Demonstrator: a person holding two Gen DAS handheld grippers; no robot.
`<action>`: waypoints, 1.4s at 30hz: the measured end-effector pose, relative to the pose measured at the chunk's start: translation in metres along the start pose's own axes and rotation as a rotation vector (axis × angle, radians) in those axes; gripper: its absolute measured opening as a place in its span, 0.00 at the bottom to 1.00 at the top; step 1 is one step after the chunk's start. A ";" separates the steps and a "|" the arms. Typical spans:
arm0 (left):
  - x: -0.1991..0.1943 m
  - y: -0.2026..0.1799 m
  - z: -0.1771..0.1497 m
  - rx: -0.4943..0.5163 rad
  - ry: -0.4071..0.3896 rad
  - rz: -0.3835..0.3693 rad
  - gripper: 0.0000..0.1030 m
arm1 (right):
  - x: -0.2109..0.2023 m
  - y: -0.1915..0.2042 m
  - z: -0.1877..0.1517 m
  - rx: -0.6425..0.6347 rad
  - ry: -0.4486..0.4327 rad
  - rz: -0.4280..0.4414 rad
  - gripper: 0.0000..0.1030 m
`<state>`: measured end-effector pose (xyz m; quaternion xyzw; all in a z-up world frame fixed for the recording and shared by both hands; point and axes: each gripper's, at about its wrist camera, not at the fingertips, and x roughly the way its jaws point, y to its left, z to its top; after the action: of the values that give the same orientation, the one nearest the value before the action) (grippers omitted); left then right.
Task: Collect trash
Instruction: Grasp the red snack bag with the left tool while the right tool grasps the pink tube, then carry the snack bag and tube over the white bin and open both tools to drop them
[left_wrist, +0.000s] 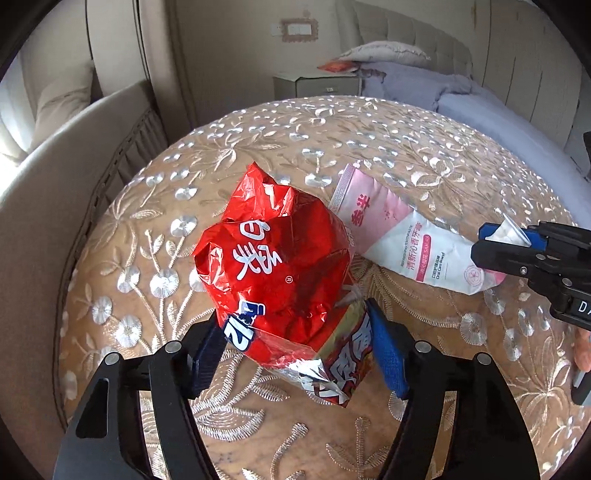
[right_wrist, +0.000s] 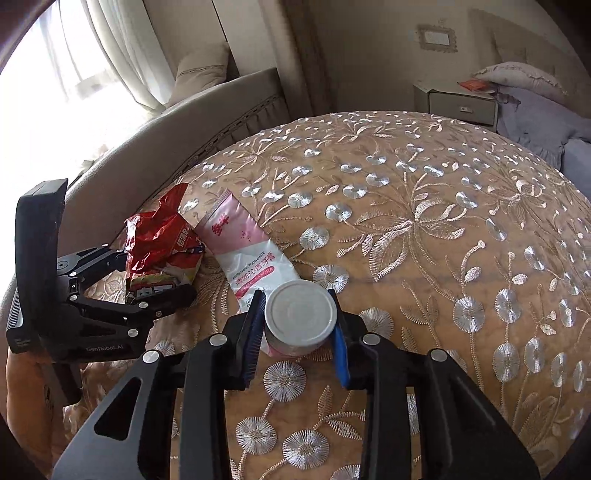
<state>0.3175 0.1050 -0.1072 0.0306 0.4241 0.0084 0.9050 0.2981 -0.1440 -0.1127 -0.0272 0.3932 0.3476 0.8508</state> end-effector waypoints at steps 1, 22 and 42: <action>-0.006 0.000 -0.001 -0.002 -0.023 -0.007 0.62 | -0.005 0.001 -0.003 0.003 -0.005 -0.002 0.33; -0.148 -0.169 -0.086 0.211 -0.270 -0.115 0.61 | -0.214 -0.028 -0.141 0.094 -0.213 -0.264 0.32; -0.155 -0.395 -0.126 0.601 -0.245 -0.431 0.62 | -0.369 -0.140 -0.327 0.416 -0.272 -0.695 0.32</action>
<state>0.1170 -0.2891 -0.0937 0.2051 0.2932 -0.3104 0.8807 0.0054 -0.5649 -0.1160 0.0604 0.3064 -0.0460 0.9489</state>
